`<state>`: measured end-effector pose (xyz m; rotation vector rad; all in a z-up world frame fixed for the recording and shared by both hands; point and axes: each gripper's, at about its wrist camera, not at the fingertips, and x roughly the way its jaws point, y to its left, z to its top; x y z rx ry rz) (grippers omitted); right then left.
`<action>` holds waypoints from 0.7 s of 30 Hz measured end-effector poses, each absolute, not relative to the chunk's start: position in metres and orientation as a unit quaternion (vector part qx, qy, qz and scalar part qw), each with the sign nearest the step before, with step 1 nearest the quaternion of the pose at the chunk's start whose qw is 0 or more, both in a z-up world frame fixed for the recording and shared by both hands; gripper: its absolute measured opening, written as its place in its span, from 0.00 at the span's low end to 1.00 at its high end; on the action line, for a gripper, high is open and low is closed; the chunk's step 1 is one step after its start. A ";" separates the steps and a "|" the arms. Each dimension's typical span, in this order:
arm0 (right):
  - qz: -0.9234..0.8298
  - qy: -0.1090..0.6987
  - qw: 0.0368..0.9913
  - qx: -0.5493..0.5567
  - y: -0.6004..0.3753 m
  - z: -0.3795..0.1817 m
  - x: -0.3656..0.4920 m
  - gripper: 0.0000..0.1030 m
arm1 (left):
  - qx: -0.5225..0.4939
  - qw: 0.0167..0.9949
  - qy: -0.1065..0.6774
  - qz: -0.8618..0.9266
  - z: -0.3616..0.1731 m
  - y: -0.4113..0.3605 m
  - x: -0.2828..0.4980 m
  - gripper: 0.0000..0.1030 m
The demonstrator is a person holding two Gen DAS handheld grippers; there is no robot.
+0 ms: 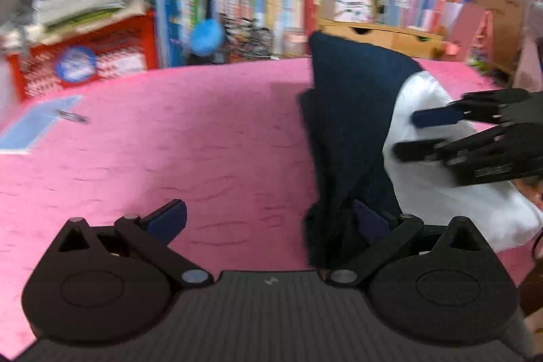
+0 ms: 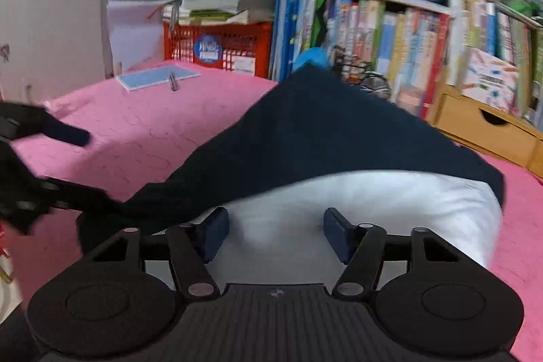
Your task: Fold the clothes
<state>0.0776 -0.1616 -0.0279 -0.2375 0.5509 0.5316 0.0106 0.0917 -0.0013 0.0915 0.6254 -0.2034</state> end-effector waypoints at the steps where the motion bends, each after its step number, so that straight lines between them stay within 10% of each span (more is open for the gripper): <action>1: 0.260 0.266 0.920 -0.124 -0.155 -0.028 0.081 0.68 | 0.044 0.947 0.307 -0.087 0.005 0.093 0.006 1.00; 7: 0.295 0.259 0.919 -0.045 -0.162 -0.002 0.135 0.64 | 0.054 0.949 0.207 -0.232 0.031 0.047 -0.021 1.00; 14: 0.205 0.316 0.926 -0.036 -0.173 -0.028 0.223 0.57 | 0.107 0.936 0.267 -0.202 0.001 -0.011 0.001 1.00; 21: 0.262 0.237 0.931 0.094 -0.269 0.021 0.111 0.72 | 0.050 0.955 0.270 -0.110 0.010 0.024 0.010 1.00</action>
